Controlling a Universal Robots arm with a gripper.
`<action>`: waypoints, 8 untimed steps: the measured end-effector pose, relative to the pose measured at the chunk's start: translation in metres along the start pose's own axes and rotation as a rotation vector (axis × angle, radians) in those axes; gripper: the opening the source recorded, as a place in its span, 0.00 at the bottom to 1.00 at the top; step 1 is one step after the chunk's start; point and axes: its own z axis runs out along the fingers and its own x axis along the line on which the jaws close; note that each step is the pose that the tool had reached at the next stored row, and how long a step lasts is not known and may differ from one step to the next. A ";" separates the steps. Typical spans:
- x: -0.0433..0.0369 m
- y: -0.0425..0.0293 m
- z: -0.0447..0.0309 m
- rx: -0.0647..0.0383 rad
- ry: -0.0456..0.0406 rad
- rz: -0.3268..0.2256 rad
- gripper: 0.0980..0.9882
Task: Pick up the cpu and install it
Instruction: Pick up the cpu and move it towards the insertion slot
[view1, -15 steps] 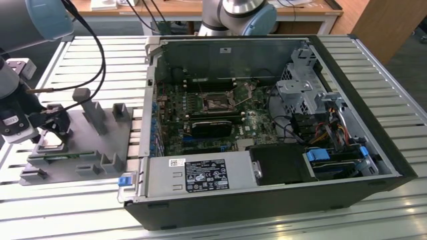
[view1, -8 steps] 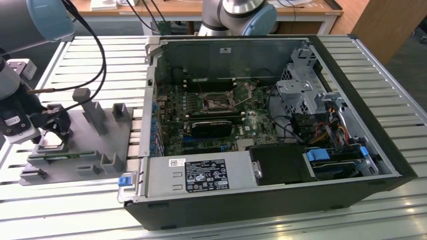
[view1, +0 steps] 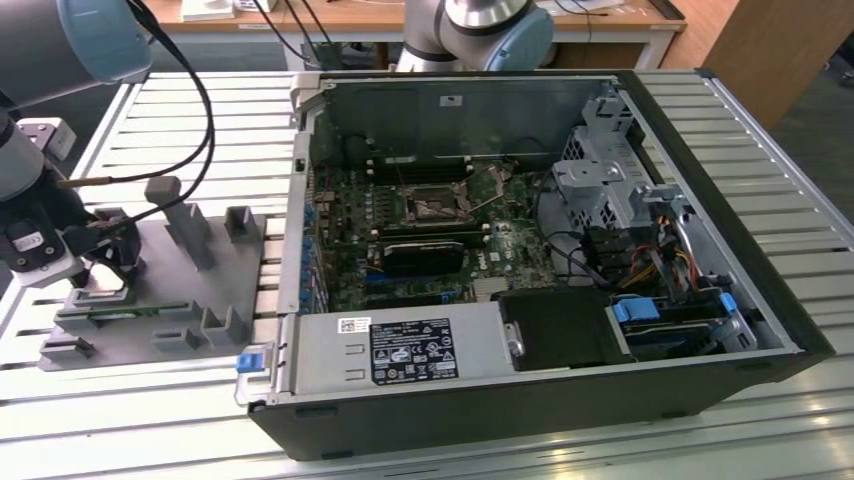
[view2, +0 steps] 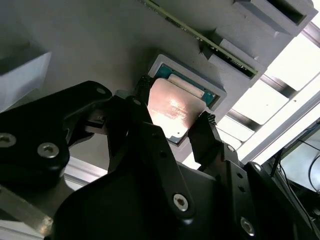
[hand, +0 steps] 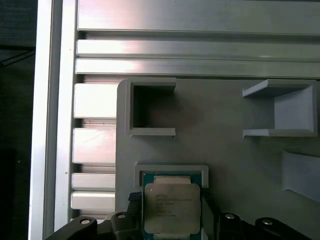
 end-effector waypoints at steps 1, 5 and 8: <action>0.0000 0.0000 0.0000 0.000 0.0001 0.000 0.63; -0.0002 0.0000 0.0000 0.000 0.0001 -0.001 0.55; -0.0002 0.0000 -0.0001 0.000 0.0003 -0.001 0.53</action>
